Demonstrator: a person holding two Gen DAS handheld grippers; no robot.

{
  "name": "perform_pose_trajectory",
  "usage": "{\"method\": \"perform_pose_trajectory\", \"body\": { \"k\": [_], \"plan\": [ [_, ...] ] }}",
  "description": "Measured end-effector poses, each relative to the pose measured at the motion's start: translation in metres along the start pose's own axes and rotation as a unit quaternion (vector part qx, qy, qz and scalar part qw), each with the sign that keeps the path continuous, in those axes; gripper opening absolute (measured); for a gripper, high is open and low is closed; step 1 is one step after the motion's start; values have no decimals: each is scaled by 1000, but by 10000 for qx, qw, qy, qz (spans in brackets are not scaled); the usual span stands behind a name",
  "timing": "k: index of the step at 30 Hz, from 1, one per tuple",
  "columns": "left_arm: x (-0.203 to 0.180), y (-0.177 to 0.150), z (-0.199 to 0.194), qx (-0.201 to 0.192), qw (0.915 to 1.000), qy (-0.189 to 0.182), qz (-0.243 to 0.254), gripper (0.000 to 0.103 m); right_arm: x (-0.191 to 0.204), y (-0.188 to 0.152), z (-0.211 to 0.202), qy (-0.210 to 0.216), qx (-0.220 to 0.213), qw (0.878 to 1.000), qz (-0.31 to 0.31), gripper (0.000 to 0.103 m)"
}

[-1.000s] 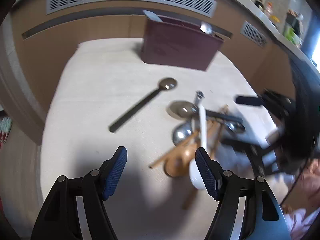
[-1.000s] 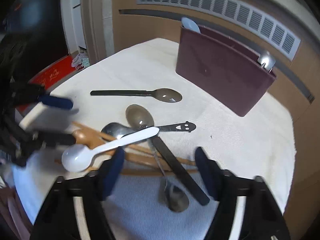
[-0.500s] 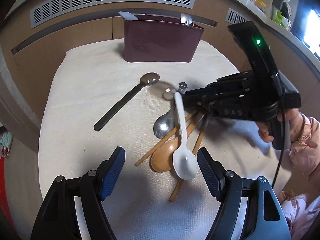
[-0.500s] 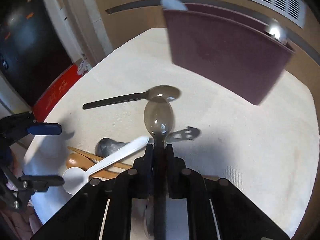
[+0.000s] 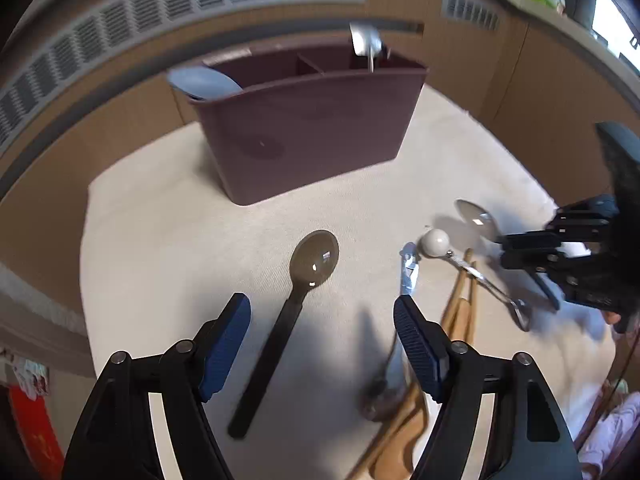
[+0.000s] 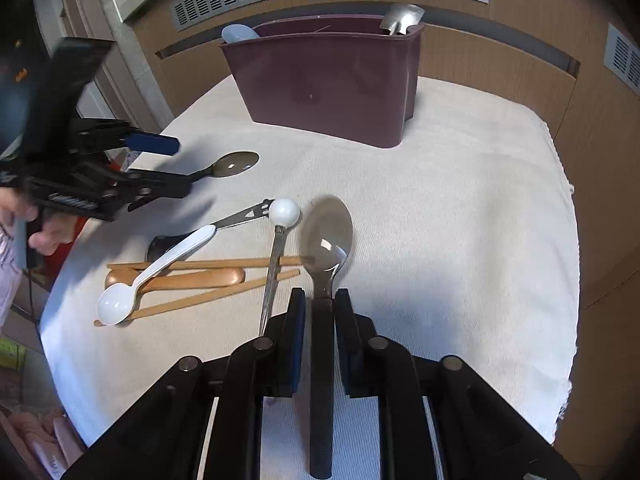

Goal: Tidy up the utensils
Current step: 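Grasp the dark brown spoon by its handle with the right tool, then grasp the black-handled spoon with the left tool while the right tool holds the brown spoon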

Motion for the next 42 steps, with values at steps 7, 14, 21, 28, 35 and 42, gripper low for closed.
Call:
{"method": "perform_pose_trajectory", "body": {
  "k": [7,14,21,28,35,42],
  "plan": [
    [21,-19,20,703,9957,420,-439,71,-9,-2,-6,-202,-179,9996,-121,32],
    [-10,-48,10,1086,9892,-459,-868,71,-6,22,22,-418,21,9986,-330,32],
    [-39,-45,1,1075,9898,-667,-653,71,-8,26,34,-704,192,9967,-363,33],
    [-17,8,18,551,9969,358,-431,66,-8,18,13,-770,59,9965,-320,29],
    [-22,19,51,1006,9934,363,-407,45,-15,9,2,-718,2,9973,-163,29],
    [-23,21,55,1031,9929,425,-410,41,-12,7,0,-682,-61,9975,-178,29]
  ]
}}
Point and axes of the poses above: each gripper's, at about its wrist camera, not at the fingertips, and z roughly the way its jaws point, x to its left, y to its top, the point moved 10 cm from there along z, roughly the way its jaws point, and after that the axes turned 7 degrees about -z, right-handed, at the moved point
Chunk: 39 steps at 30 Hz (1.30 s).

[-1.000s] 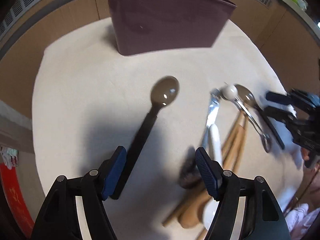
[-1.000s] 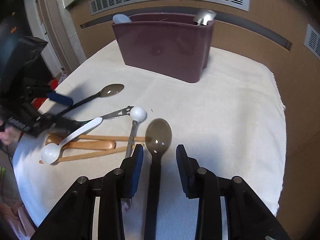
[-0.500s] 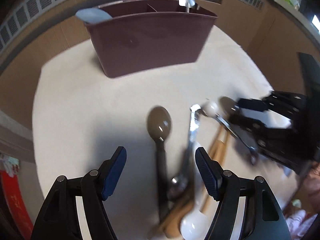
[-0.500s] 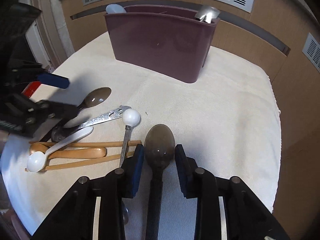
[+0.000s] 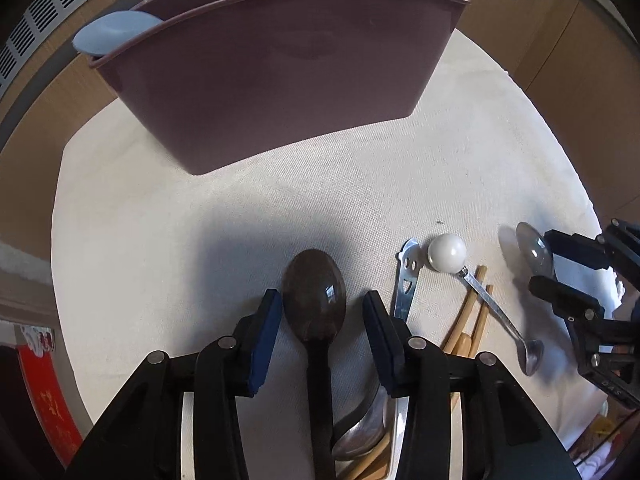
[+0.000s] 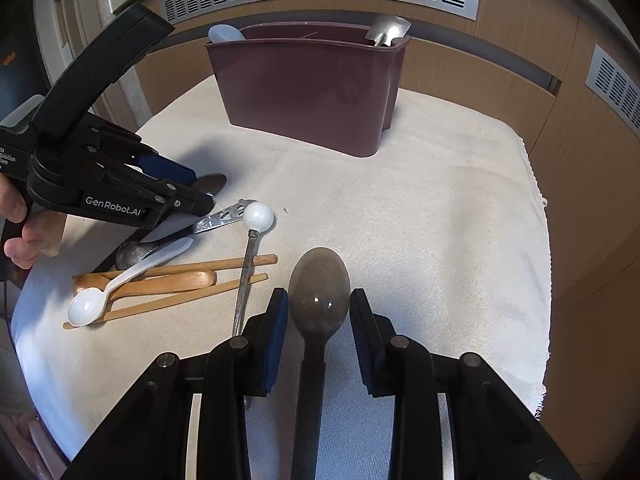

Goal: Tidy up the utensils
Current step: 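Grasp the black-handled spoon with the left tool while the right tool holds the brown spoon, then carry both spoons over the maroon caddy and open both tools to drop them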

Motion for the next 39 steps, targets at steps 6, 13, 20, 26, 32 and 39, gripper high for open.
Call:
{"method": "perform_pose_trajectory", "body": {
  "k": [6,13,20,26,32,39],
  "plan": [
    [3,-8,-13,-374,9992,-71,96,33,-1,1,-5,-95,-34,9999,67,29],
    [17,-34,-76,-1679,9840,-298,-507,33,4,15,-27,-235,-340,9989,200,29],
    [16,-62,-125,-2524,9628,-514,-812,33,19,31,-54,-341,-690,9969,143,29],
    [12,-61,-151,-2880,9496,-771,-970,33,23,43,-86,-479,-1028,9935,101,29],
    [4,-59,-187,-3332,9348,-794,-937,33,27,53,-120,-671,-1385,9881,-60,28],
    [-2,-60,-221,-3571,9260,-828,-904,33,29,62,-149,-732,-1661,9833,-114,28]
  ]
}}
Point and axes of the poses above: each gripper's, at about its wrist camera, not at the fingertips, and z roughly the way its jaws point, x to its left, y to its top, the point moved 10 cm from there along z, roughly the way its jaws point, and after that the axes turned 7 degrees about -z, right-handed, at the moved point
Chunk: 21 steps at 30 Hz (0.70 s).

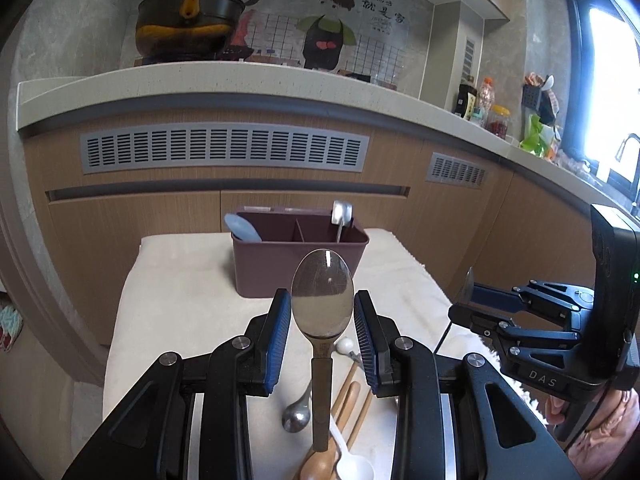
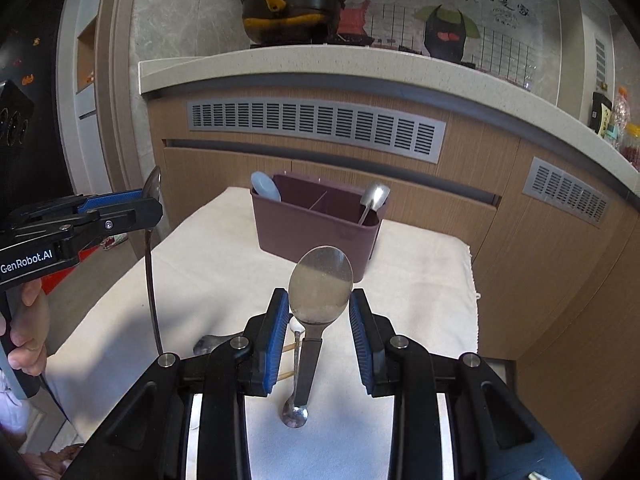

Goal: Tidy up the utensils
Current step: 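Carry both spoons over the maroon caddy and open both tools to drop them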

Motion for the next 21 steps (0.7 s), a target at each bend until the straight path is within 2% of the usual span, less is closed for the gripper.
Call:
{"method": "perform_pose_trajectory", "body": {
  "k": [8,12,15,17,19,21],
  "plan": [
    [-11,16,-23,-252,9997,-10,59,33,-9,18,-23,-120,-242,9996,10,28],
    [-22,45,-36,-546,9984,-21,146,33,-25,60,-42,-491,-674,9965,-33,28],
    [-37,97,-53,-1100,9933,56,357,33,-40,115,-66,-740,-1220,9897,-122,28],
    [-47,138,-67,-1562,9869,23,409,33,-49,151,-78,-902,-1567,9834,-181,28],
    [-52,175,-78,-2054,9782,7,322,33,-60,176,-82,-1059,-1792,9780,-135,28],
    [-51,202,-78,-2334,9720,0,253,33,-68,193,-74,-983,-1917,9765,-38,28]
  ]
}}
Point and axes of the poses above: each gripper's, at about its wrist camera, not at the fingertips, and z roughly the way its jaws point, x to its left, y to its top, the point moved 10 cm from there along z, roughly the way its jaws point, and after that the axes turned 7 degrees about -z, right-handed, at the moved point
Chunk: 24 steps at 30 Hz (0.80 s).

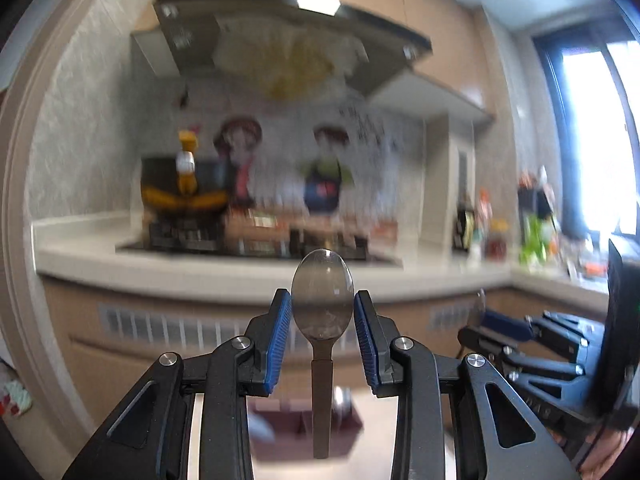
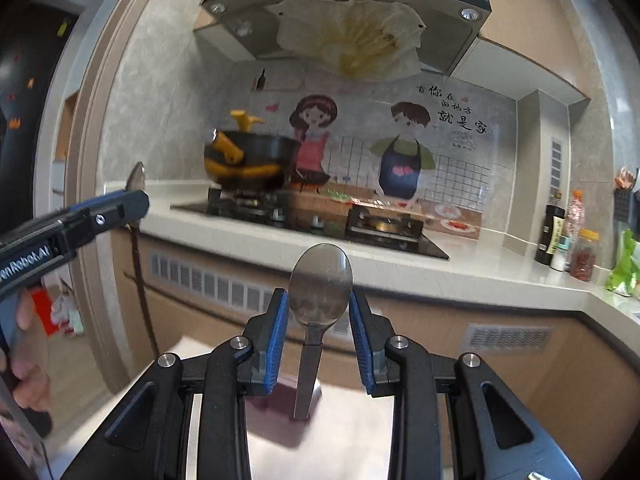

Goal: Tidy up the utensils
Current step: 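Carry both spoons over the maroon caddy and open both tools to drop them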

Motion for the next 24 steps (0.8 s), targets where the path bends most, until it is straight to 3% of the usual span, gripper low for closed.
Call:
{"method": "perform_pose_trajectory", "body": {
  "k": [3,6,12,18,24],
  "plan": [
    [9,12,29,-120,9999,51,-16,33,-6,-3,27,19,23,9999,148,28],
    [26,0,58,-55,9999,143,-58,33,-3,-24,64,207,416,9985,292,28],
    [63,-57,120,478,9983,202,-277,33,9,-75,123,393,1094,9927,334,28],
    [88,-109,163,915,9942,186,-542,33,20,-109,155,461,1414,9884,315,28],
    [93,-153,188,1270,9909,213,-401,34,30,-141,178,551,1686,9837,300,28]
  ]
}}
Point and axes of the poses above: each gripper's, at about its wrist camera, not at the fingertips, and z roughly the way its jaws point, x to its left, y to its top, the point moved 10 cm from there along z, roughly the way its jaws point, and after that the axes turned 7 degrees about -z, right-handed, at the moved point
